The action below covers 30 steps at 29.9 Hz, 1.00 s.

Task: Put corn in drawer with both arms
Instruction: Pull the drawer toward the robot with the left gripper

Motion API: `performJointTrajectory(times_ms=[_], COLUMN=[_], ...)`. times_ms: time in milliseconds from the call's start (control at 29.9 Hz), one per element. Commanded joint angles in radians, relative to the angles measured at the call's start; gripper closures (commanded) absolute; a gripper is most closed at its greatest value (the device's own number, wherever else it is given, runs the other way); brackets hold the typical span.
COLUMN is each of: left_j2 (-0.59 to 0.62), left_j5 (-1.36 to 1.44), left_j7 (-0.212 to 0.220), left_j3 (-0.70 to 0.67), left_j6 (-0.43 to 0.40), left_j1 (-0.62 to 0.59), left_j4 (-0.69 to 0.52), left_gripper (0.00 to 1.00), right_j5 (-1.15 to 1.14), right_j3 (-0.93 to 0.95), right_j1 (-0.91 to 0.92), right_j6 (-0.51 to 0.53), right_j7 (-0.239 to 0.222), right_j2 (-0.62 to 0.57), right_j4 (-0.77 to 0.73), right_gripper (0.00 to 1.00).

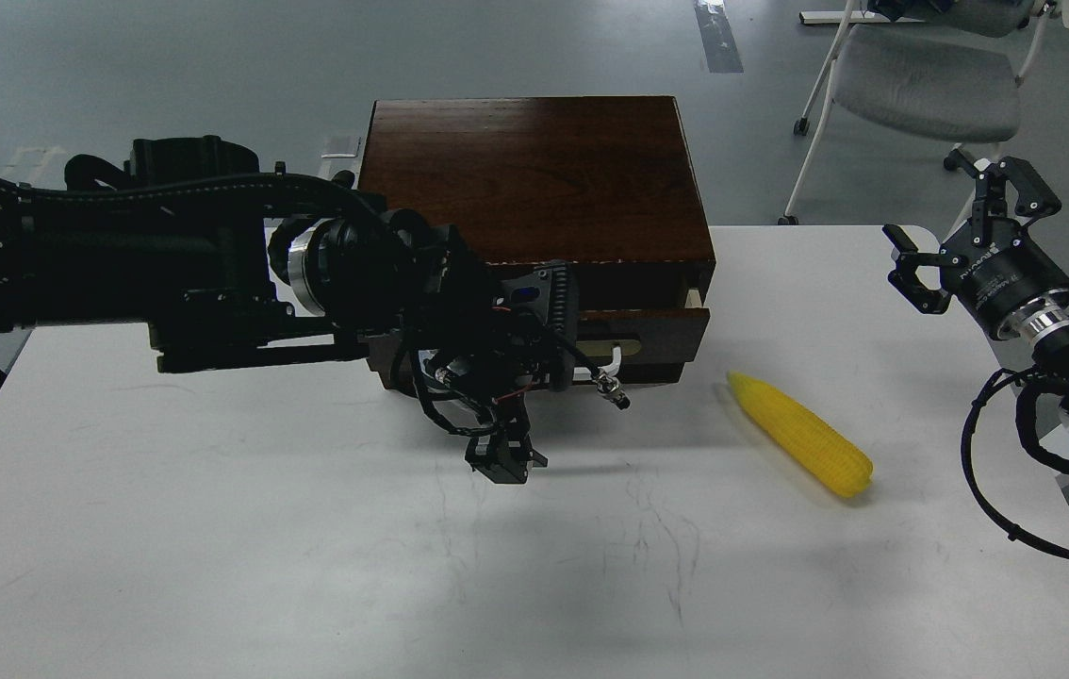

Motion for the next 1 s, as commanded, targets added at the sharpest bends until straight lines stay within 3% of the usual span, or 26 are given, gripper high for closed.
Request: performJointTrajectory(times_ms=[0,970], left_j2=[0.004,0.049], left_j5=[-0.008,-0.021], left_j7=[0.001,0.001], left_j3=[-0.001,0.000], left_j6=[0.000,0.000], left_j1=[-0.001,0.005], left_j4=[-0.026,-0.071], left_gripper=[0.03,0.03], right_j5=[0.000,0.000], right_j3=[0.000,0.001], right_j1=[0.000,-0.003], right_j6=[0.000,0.000], right_j7=[0.000,0.002], right_j2=[0.000,-0.002], right_j4=[0.001,-0.001], right_gripper=[0.00,0.00])
